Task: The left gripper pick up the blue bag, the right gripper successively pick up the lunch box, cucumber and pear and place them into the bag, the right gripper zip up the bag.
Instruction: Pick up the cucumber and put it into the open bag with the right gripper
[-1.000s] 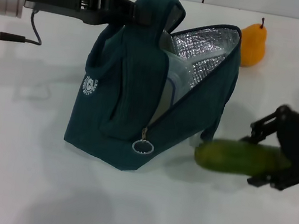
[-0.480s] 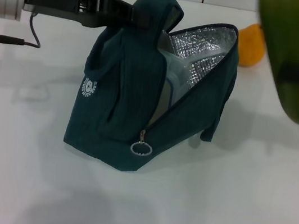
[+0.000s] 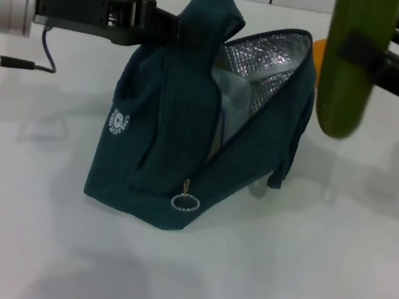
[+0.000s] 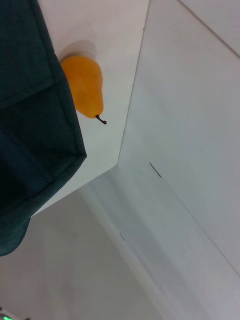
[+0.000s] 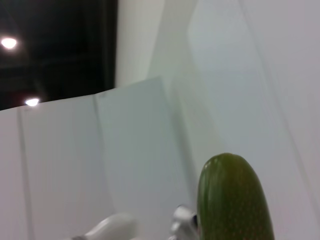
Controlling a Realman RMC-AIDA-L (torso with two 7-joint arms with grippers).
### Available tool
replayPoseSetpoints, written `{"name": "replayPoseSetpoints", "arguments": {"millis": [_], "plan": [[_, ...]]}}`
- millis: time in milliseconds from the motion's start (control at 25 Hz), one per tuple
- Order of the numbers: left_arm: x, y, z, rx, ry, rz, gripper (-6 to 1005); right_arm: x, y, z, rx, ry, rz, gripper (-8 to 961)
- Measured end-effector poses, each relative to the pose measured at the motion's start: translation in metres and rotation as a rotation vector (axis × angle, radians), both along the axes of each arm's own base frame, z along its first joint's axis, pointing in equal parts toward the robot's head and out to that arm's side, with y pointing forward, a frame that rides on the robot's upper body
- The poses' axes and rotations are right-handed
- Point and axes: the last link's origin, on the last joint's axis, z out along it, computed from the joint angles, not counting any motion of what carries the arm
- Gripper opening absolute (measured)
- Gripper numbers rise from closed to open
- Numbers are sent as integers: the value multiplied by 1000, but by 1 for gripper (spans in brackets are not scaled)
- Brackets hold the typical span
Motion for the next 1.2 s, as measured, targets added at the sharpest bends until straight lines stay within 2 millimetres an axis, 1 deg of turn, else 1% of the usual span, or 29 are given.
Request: {"name": "replayPoseSetpoints", "arguments": {"millis": [120, 240, 400, 520, 840, 1040, 1200], "plan": [[-1, -1, -2, -3, 0, -4, 48, 0, 5, -15, 64, 13, -23, 634], [-1, -1, -3, -5, 1, -8, 48, -6, 11, -30, 92, 24, -37, 637], [-1, -1, -3, -5, 4, -11, 48, -20, 18, -47, 127, 24, -20, 640], [-1, -1, -2, -1, 7, -16, 47, -31, 21, -57, 106, -2, 4, 643], [-1, 0, 0, 8, 9, -21, 45, -45, 20, -72, 68, -52, 51, 650], [-3, 0, 2, 8, 14, -14, 45, -45, 14, -84, 91, -115, 90, 654], [-7, -1, 5, 13, 17, -6, 45, -46, 12, -90, 102, -123, 92, 658]]}}
